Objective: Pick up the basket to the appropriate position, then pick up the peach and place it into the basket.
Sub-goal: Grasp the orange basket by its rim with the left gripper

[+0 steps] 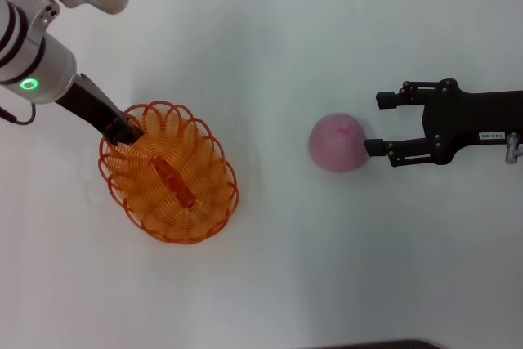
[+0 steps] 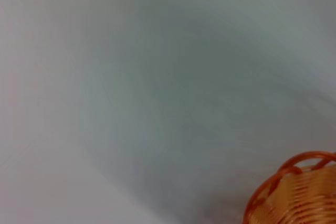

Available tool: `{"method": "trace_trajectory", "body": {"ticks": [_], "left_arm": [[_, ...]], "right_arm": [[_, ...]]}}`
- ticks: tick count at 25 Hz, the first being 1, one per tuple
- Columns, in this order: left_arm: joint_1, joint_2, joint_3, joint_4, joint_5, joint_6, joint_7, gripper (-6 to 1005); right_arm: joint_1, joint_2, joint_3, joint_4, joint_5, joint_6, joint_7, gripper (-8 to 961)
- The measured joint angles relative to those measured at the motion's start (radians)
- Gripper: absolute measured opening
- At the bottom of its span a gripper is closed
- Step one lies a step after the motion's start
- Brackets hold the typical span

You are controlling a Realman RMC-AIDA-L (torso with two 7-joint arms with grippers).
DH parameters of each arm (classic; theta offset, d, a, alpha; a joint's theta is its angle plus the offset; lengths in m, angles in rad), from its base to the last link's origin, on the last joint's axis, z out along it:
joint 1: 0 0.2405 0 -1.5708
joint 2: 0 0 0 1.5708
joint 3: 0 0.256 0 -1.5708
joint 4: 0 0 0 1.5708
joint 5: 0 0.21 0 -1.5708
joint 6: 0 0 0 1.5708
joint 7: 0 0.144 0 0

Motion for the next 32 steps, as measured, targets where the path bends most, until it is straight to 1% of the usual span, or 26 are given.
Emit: {"method": "trace_trajectory", "body": {"ticks": [8, 14, 19, 24, 27, 31, 32], "left_arm": [[-0.008, 0.002, 0.004, 0.007, 0.002, 0.015, -0.023, 213], [-0.010, 0.002, 0.015, 0.007, 0.002, 0.025, -0.039, 150], [-0.028, 0.008, -0.004, 0.007, 0.002, 0.053, -0.095, 147], [-0.058, 0.019, -0.081, -0.001, 0.001, 0.122, -0.150, 132], [-0.072, 0.029, -0.148, -0.017, -0.003, 0.164, -0.165, 123], [-0.083, 0.043, -0.271, -0.045, -0.008, 0.202, -0.178, 110], [-0.084, 0.045, -0.289, -0.048, -0.009, 0.204, -0.179, 106]], "right_arm": [[-0.001, -0.003, 0.000, 0.000, 0.001, 0.000, 0.000, 832], [-0.001, -0.007, 0.000, 0.000, 0.002, 0.000, 0.000, 831], [-0.001, -0.008, 0.000, 0.000, 0.002, 0.000, 0.000, 831], [0.000, -0.008, 0.000, 0.000, 0.002, -0.001, 0.000, 831], [0.000, -0.008, 0.000, 0.000, 0.002, -0.001, 0.000, 831], [0.001, -0.007, 0.000, 0.000, 0.002, -0.001, 0.000, 830], [0.001, -0.007, 0.000, 0.000, 0.002, -0.001, 0.000, 830]]}}
